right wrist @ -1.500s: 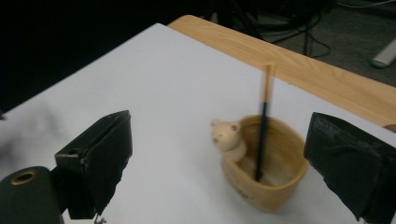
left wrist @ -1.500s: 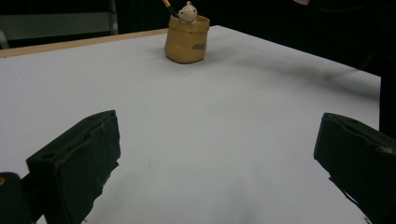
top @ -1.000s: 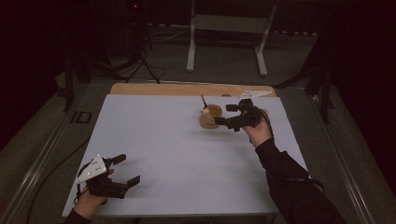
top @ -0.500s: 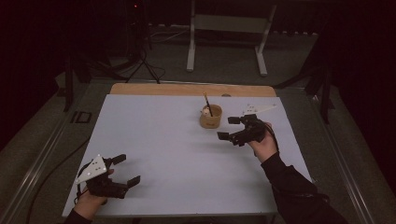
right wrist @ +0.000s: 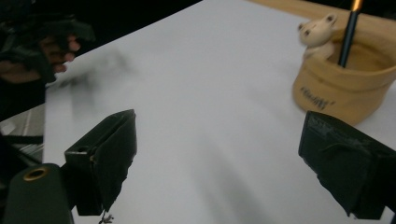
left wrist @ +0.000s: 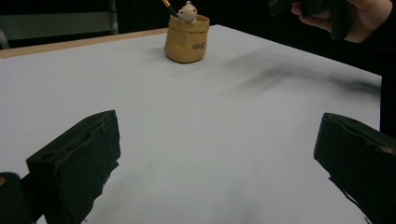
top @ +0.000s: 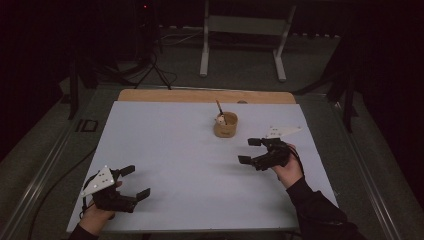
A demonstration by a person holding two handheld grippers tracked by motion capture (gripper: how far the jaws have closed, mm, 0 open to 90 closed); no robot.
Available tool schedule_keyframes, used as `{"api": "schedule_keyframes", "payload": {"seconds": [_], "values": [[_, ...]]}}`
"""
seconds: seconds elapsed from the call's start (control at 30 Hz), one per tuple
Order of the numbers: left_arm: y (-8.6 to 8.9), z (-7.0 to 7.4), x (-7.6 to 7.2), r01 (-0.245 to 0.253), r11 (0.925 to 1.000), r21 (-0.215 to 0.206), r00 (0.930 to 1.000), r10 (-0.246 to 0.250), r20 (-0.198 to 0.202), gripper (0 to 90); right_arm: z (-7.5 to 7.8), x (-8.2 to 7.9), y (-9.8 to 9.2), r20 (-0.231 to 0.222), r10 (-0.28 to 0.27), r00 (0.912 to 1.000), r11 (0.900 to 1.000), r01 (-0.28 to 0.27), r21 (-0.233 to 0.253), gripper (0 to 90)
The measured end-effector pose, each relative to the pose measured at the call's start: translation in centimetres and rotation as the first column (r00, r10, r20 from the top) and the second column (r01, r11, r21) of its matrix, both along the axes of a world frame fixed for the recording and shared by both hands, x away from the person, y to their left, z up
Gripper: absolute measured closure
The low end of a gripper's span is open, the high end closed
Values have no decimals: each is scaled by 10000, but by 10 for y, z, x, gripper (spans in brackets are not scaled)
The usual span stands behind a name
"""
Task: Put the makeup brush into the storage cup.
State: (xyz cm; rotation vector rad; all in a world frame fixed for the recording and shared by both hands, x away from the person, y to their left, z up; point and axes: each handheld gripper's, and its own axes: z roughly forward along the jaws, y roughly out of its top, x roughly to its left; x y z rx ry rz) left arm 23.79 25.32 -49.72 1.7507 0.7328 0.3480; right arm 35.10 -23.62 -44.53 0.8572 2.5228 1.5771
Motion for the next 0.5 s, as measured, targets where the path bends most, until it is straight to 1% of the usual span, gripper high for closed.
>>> {"api": "schedule_keyframes", "payload": {"seconds": [0.07, 0.1, 0.17, 0.2, 0.23, 0.4, 0.5], "values": [[0, 0, 0, 6, 10000, 10, 10000, -6, -6, 15, -2, -2, -1, 15, -13, 10000, 10000, 13, -61, 117], [0, 0, 0, 4, 10000, 14, 10000, -4, -12, 15, -6, -8, -3, -10, 94, 10000, 9999, -94, -48, 117], [0, 0, 0, 11, 10000, 21, 10000, -11, -6, 15, -9, -12, -4, 47, 140, 9999, 9999, -139, -64, 117], [0, 0, 0, 11, 10000, 21, 10000, -11, -6, 15, -9, -12, -4, 47, 140, 9999, 9999, -139, -64, 117], [-1, 0, 0, 19, 10000, 33, 10000, -19, 3, 15, -13, -17, -7, 39, 223, 9997, 9998, -223, -11, 117], [-1, 0, 0, 27, 10000, 24, 10000, -27, -3, 15, -20, -26, -16, 61, 349, 9994, 9993, -350, 154, 117], [-1, 0, 0, 36, 10000, 39, 10000, -36, 6, 15, -21, -33, -21, 261, 481, 9985, 9988, -484, 91, 117]]}}
